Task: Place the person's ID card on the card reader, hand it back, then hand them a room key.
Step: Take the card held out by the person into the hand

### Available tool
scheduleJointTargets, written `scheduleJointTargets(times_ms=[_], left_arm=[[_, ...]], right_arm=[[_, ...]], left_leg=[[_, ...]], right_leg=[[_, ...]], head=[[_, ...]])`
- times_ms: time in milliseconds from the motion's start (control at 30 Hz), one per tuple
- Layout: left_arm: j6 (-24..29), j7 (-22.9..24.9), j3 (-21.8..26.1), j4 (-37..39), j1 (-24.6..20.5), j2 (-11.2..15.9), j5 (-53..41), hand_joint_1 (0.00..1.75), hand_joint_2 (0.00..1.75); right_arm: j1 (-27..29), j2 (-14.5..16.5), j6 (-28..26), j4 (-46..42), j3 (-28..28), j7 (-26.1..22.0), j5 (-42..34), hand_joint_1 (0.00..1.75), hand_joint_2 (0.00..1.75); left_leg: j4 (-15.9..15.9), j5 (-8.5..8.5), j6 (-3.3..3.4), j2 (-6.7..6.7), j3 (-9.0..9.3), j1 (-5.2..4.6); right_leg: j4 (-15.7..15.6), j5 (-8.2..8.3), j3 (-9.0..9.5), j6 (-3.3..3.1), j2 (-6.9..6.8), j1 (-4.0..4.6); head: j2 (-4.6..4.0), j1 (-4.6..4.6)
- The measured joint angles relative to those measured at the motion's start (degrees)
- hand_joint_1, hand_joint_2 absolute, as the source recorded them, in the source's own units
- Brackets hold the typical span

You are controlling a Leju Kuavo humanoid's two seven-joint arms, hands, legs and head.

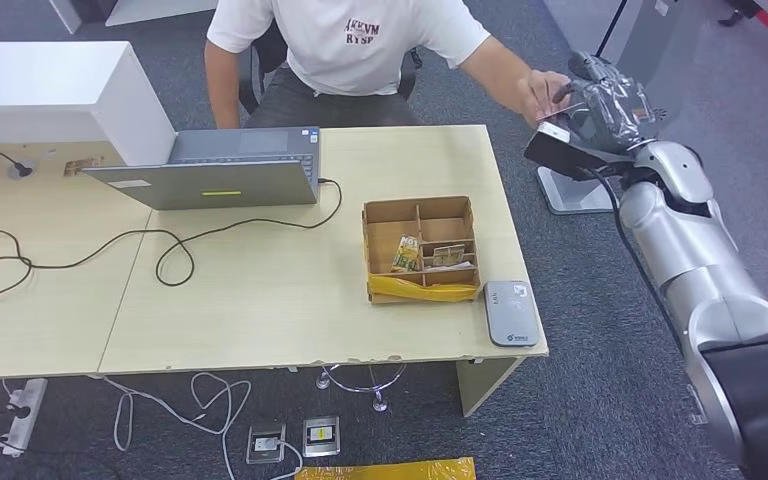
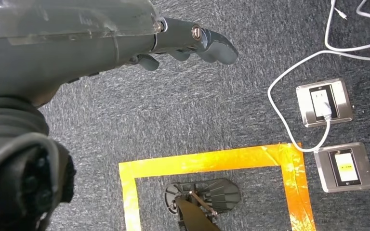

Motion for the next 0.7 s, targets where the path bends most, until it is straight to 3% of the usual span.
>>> scheduleJointTargets(times_ms=[700], left_arm=[[0.0, 0.0, 0.0, 0.0, 0.2, 0.0, 0.2, 0.0, 0.0]], right_arm=[[-0.4, 0.3, 0.9, 1.1, 1.5, -0.2, -0.2, 1.75, 1.75]], left_leg=[[0.0, 0.0, 0.0, 0.02, 0.04, 0.0]], right_leg=[[0.0, 0.0, -0.01, 0.0, 0.04, 0.0]], head=[[0.0, 0.0]])
